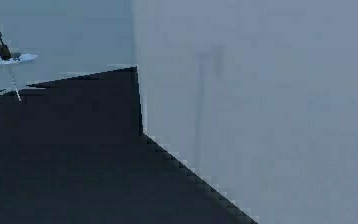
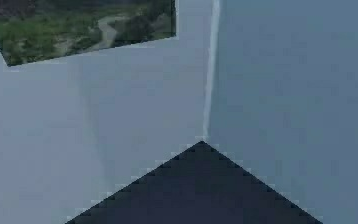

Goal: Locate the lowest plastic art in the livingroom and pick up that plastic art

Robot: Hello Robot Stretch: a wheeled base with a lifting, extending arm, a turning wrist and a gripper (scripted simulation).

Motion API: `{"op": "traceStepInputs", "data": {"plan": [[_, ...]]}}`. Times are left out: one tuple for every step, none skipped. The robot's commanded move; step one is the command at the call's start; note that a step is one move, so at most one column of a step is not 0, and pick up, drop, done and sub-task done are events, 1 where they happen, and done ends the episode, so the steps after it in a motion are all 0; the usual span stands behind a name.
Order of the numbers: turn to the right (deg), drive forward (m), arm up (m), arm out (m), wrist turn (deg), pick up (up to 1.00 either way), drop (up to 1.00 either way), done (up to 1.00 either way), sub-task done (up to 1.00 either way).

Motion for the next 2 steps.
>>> {"op": "traceStepInputs", "data": {"plan": [[-39.0,0.0,0.0,0.0,0.0,0.0,0.0,0.0,0.0],[0.0,1.0,0.0,0.0,0.0,0.0,0.0,0.0,0.0]]}}
